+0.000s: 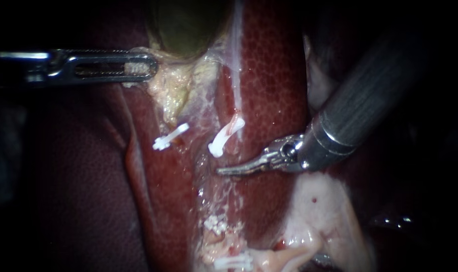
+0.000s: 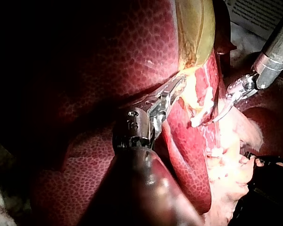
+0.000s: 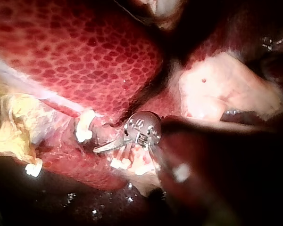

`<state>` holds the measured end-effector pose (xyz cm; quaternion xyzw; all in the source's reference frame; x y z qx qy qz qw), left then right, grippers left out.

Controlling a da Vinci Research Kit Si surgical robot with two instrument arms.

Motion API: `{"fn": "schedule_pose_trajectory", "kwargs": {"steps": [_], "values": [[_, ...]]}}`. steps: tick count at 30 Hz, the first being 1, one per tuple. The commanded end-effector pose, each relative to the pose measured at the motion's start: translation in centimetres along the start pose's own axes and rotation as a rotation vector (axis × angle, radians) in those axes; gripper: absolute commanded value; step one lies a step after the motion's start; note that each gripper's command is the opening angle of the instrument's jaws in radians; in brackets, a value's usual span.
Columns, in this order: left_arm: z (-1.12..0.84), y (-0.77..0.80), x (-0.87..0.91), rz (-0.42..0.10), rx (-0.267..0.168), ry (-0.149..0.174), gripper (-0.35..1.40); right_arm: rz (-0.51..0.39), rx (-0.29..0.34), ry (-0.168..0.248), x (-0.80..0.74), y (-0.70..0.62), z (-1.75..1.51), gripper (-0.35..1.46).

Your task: Go back from the cut right tube

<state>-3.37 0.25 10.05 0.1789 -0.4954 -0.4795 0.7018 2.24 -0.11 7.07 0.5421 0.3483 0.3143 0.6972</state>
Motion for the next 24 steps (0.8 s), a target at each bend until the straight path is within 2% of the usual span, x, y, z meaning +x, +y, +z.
{"fn": "schedule_pose_trajectory", "kwargs": {"steps": [1,10,16,18,19,21,24], "values": [[0.00,0.00,0.00,0.000,0.000,0.000,-0.35,-0.001,0.000,-0.001,0.00,0.00,0.01,-0.35],[0.00,0.00,0.00,0.000,0.000,0.000,-0.35,-0.001,-0.001,-0.001,0.00,-0.01,0.02,-0.35],[0.00,0.00,0.00,0.000,0.000,0.000,-0.35,0.015,0.026,0.028,0.00,-0.03,0.05,-0.32],[0.00,0.00,0.00,0.000,0.000,0.000,-0.35,0.015,0.045,0.046,0.02,-0.04,0.08,0.69],[0.00,0.00,0.00,0.000,0.000,0.000,-0.35,0.015,0.049,0.051,0.03,-0.04,0.10,0.96],[0.00,0.00,0.00,0.000,0.000,0.000,-0.35,0.013,0.050,0.070,0.01,-0.05,0.15,1.26],[0.00,0.00,0.00,0.000,0.000,0.000,-0.35,0.011,0.034,0.091,-0.04,-0.06,0.21,1.36]]}}
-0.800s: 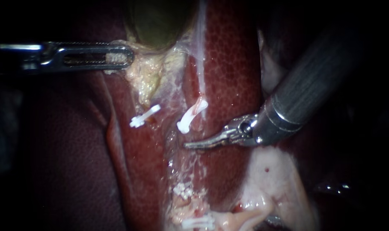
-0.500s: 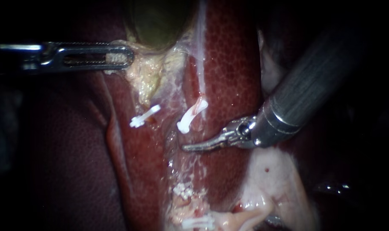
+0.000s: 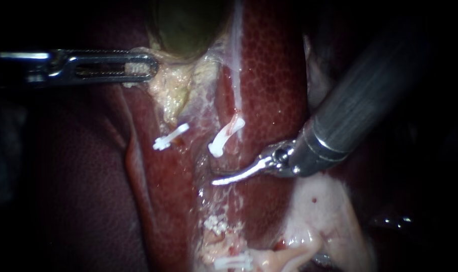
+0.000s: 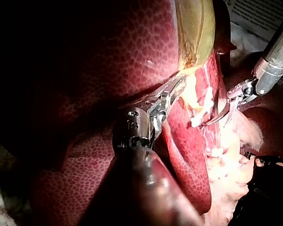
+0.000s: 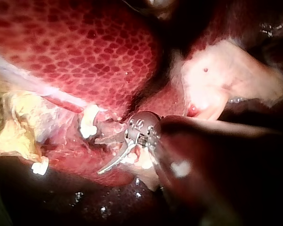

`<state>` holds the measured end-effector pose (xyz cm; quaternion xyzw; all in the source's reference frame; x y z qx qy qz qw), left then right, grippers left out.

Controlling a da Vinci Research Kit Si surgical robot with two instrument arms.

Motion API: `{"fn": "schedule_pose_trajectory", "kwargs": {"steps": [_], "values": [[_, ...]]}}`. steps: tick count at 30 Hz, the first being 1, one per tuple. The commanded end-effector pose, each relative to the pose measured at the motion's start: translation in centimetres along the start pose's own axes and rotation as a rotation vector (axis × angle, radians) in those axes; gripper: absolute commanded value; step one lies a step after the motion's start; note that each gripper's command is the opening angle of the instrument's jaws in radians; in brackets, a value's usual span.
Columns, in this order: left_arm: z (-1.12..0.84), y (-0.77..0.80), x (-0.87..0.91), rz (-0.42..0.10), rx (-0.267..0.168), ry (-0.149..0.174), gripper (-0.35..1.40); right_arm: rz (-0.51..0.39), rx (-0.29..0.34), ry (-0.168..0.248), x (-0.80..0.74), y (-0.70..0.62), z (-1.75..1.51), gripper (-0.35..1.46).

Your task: Go back from the cut right tube

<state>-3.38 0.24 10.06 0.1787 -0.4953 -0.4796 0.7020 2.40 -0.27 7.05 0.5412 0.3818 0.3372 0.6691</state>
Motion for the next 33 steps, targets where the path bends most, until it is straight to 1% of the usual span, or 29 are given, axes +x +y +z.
{"fn": "schedule_pose_trajectory", "kwargs": {"steps": [1,9,10,12,15,17,20,22,25,28,31,33], "values": [[0.00,0.00,0.00,0.000,0.000,0.000,-0.35,-0.003,-0.001,-0.001,-0.02,0.00,0.02,1.38],[0.00,0.00,0.00,0.000,0.000,0.000,-0.35,-0.004,-0.002,-0.002,-0.06,-0.01,0.01,1.38],[0.00,0.00,0.00,0.000,0.000,0.000,-0.35,-0.034,-0.001,-0.003,-0.07,-0.01,0.00,1.40],[0.00,0.00,0.00,0.000,0.000,0.000,-0.35,-0.123,-0.008,0.004,-0.08,-0.02,-0.04,1.40],[0.00,0.00,0.01,0.001,0.000,0.000,-0.35,-0.252,-0.060,0.052,-0.13,-0.04,-0.14,1.42],[0.00,0.01,0.01,0.001,0.000,0.000,-0.35,-0.345,-0.079,0.061,-0.17,-0.06,-0.23,1.42],[0.00,0.01,0.01,0.001,0.000,0.000,-0.35,-0.451,-0.108,0.075,-0.19,-0.10,-0.38,1.43],[0.00,0.01,0.01,0.001,0.000,0.000,-0.35,-0.505,-0.124,0.081,-0.18,-0.14,-0.46,1.43],[0.01,0.01,0.02,0.001,0.000,0.000,-0.35,-0.585,-0.146,0.089,-0.11,-0.25,-0.60,1.43],[0.01,0.02,0.02,0.001,0.000,0.000,-0.35,-0.642,-0.168,0.095,-0.06,-0.41,-0.73,1.43],[0.01,0.02,0.02,0.001,0.000,0.000,-0.35,-0.720,-0.206,0.101,0.01,-0.60,-0.87,1.43],[0.01,0.02,0.02,0.002,0.000,-0.001,-0.35,-0.751,-0.225,0.103,0.08,-0.74,-0.96,1.43]]}}
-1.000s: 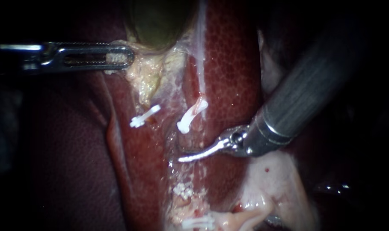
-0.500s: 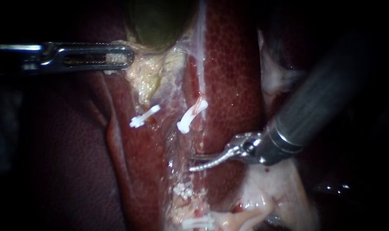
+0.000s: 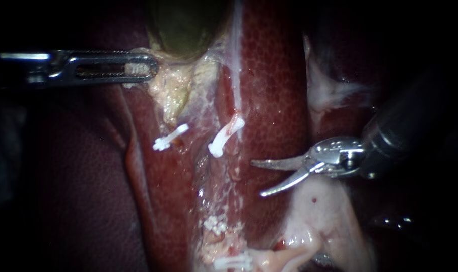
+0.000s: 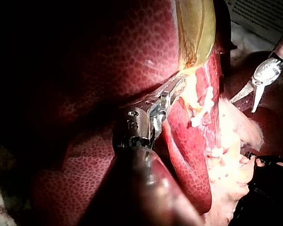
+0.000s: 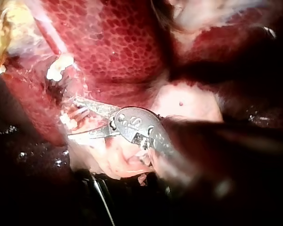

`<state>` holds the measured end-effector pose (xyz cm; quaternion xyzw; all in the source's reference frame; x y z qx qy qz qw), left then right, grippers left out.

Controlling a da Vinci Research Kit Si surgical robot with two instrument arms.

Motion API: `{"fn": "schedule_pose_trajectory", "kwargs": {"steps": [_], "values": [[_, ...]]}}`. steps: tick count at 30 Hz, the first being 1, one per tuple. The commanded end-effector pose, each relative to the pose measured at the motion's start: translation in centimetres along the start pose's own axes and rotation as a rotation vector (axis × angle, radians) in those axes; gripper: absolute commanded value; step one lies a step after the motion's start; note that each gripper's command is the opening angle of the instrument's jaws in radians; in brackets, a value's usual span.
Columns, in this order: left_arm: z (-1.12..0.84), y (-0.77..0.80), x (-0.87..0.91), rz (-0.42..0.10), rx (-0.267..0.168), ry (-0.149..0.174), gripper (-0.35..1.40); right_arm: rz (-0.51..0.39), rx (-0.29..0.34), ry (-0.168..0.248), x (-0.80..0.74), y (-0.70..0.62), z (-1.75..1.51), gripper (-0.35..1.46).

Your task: Go back from the cut right tube

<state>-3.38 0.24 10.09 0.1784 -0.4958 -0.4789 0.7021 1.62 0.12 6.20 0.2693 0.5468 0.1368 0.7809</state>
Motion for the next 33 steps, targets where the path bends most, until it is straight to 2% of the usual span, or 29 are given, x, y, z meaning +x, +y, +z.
{"fn": "schedule_pose_trajectory", "kwargs": {"steps": [1,6,10,14,16,20,27,33], "values": [[0.00,0.00,0.00,0.000,-0.001,0.000,-0.35,-0.019,-0.004,-0.001,0.06,-0.03,-0.04,1.43],[0.01,0.01,0.01,0.000,-0.001,0.000,-0.35,-0.060,-0.040,-0.004,0.31,-0.18,-0.22,1.43],[0.04,0.00,0.03,0.002,-0.003,-0.002,-0.35,-0.080,-0.068,-0.008,0.40,-0.28,-0.29,1.43],[0.10,0.00,0.10,0.005,-0.011,-0.006,-0.35,-0.082,-0.090,-0.011,0.41,-0.30,-0.31,1.43],[0.16,0.00,0.17,0.009,-0.011,0.002,-0.35,-0.081,-0.091,-0.011,0.40,-0.29,-0.32,1.43],[0.34,-0.03,0.35,0.027,-0.004,0.032,-0.35,-0.082,-0.092,-0.012,0.38,-0.28,-0.32,1.43],[0.70,-0.13,0.72,0.009,0.011,0.082,-0.35,-0.081,-0.093,-0.012,0.37,-0.26,-0.31,1.43],[0.78,-0.16,0.80,0.008,0.011,0.090,-0.35,-0.082,-0.097,-0.012,0.33,-0.22,-0.27,1.43]]}}
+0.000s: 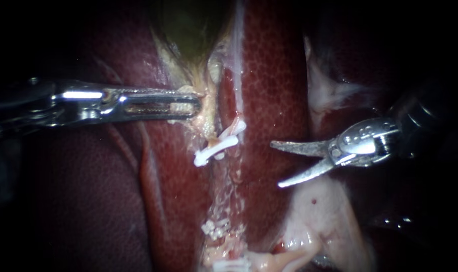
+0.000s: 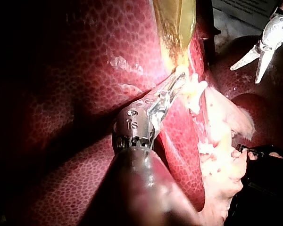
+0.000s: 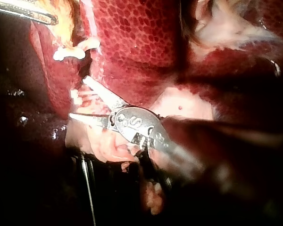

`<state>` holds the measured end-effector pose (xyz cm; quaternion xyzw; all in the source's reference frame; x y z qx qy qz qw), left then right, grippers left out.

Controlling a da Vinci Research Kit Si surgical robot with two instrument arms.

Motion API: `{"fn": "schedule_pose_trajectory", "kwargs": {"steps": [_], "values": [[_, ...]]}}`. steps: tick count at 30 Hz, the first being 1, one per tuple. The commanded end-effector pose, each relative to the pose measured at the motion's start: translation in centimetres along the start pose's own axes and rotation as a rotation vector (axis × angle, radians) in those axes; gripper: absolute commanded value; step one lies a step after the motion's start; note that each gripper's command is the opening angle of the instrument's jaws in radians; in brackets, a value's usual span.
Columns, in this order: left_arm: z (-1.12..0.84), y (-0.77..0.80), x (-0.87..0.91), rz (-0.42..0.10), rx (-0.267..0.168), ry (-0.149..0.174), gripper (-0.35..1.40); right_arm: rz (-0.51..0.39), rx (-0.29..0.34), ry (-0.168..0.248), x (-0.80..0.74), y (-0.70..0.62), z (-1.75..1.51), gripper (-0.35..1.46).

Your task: Go back from the cut right tube

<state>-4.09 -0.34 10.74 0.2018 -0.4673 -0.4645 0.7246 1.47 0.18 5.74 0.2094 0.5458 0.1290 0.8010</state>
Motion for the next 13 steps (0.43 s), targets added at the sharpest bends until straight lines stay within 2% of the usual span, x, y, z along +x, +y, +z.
{"fn": "schedule_pose_trajectory", "kwargs": {"steps": [1,13], "values": [[0.00,0.00,0.00,0.000,-0.001,0.000,-0.35,0.000,-0.001,-0.001,-0.01,0.01,0.00,1.43],[0.01,0.00,0.00,0.000,-0.001,0.000,-0.35,0.014,0.000,0.000,0.01,0.03,0.07,1.43]]}}
